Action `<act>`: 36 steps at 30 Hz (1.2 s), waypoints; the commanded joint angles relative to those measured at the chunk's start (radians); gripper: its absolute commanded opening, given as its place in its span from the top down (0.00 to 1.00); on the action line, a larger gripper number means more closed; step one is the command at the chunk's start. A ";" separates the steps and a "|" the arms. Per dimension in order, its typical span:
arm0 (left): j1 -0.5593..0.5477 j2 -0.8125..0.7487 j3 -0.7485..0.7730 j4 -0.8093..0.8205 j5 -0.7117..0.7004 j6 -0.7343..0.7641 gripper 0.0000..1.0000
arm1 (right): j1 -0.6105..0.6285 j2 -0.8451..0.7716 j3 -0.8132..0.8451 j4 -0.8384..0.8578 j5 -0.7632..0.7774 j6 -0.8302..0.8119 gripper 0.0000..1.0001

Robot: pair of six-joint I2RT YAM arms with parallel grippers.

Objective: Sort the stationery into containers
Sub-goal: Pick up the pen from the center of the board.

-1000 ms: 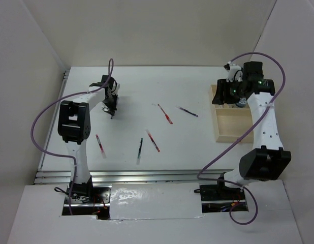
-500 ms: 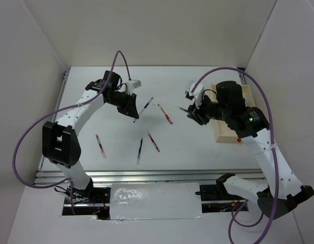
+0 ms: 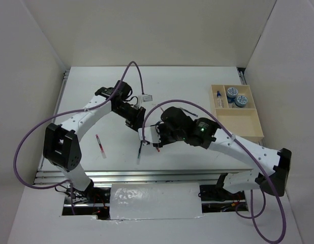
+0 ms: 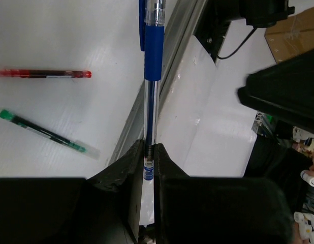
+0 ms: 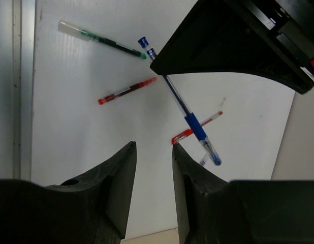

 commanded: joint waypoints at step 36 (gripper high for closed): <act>0.069 -0.033 0.021 -0.084 0.167 0.058 0.03 | -0.023 0.076 -0.061 0.094 0.195 -0.173 0.99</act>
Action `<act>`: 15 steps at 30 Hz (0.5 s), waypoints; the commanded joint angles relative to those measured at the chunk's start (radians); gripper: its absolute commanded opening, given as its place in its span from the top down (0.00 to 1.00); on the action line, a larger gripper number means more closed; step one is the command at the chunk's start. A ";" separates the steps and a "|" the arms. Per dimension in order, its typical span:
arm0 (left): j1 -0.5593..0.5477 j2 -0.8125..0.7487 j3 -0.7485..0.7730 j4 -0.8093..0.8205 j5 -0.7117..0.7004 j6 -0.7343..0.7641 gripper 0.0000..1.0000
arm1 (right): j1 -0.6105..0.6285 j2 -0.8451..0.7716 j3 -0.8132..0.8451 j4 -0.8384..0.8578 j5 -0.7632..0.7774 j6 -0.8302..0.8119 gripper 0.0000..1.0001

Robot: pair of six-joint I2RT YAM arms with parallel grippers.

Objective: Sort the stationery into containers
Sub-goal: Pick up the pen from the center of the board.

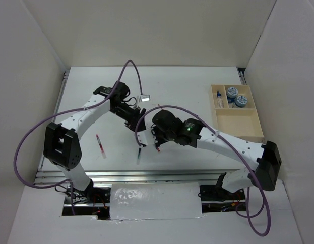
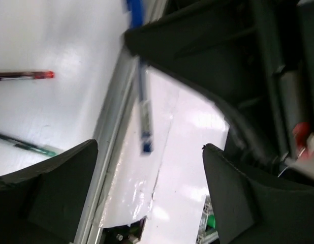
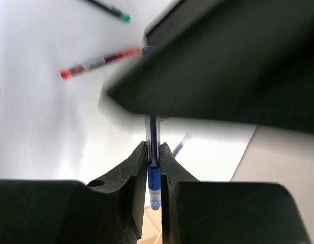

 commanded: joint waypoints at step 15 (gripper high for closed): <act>0.238 -0.249 -0.129 0.291 -0.309 -0.166 0.01 | -0.979 -0.345 -0.274 -0.088 -0.060 -0.473 1.00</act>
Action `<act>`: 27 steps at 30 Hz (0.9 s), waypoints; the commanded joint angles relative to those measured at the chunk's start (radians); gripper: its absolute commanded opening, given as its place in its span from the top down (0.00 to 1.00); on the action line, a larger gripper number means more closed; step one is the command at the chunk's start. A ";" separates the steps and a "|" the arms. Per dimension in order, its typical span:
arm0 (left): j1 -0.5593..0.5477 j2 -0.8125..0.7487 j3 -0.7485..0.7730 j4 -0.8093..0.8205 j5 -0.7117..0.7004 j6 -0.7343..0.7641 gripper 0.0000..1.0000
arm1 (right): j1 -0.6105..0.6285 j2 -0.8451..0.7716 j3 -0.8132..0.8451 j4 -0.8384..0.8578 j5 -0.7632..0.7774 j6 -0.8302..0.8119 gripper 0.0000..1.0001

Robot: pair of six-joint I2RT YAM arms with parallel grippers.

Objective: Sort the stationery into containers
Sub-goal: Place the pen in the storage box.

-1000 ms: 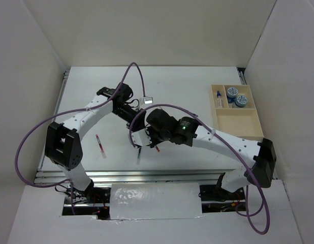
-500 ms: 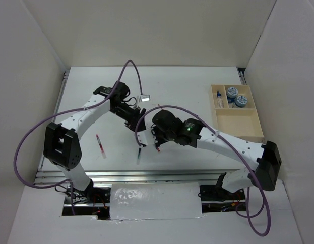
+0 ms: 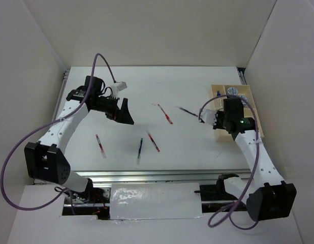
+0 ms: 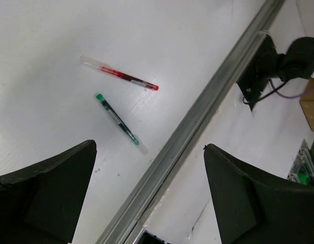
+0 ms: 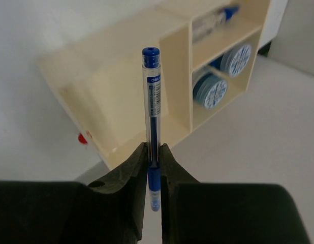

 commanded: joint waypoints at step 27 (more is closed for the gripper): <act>0.338 -0.004 -0.215 0.044 -0.743 -0.228 0.24 | -0.332 0.517 -0.001 0.455 0.010 -0.376 0.69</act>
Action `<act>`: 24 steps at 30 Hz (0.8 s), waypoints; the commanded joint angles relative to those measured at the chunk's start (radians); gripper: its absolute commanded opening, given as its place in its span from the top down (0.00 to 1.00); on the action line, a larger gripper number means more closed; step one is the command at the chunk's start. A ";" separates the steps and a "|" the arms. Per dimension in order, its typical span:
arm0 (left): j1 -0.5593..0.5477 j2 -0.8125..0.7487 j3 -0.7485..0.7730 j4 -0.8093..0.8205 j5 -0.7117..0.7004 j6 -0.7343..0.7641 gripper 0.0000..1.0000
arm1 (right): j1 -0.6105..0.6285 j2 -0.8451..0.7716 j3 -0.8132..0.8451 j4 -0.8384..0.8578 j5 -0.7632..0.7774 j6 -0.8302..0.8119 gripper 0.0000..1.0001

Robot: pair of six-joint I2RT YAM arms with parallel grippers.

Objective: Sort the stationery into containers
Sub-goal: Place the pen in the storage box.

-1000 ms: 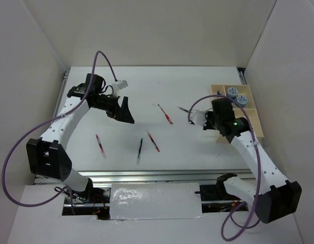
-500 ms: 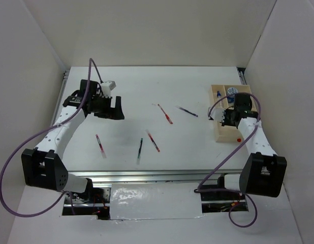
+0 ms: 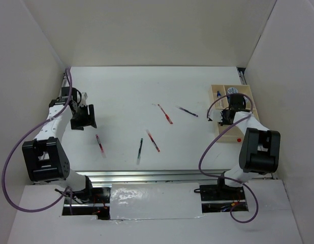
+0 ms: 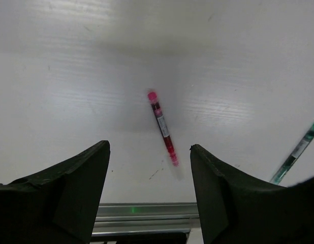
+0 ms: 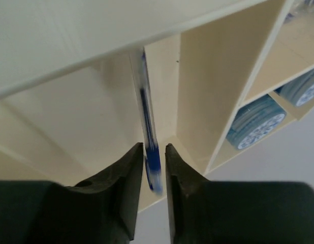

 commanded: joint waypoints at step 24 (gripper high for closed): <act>0.013 0.033 0.039 -0.476 0.271 2.034 0.31 | 0.071 -0.131 0.429 -0.329 -0.226 0.421 0.53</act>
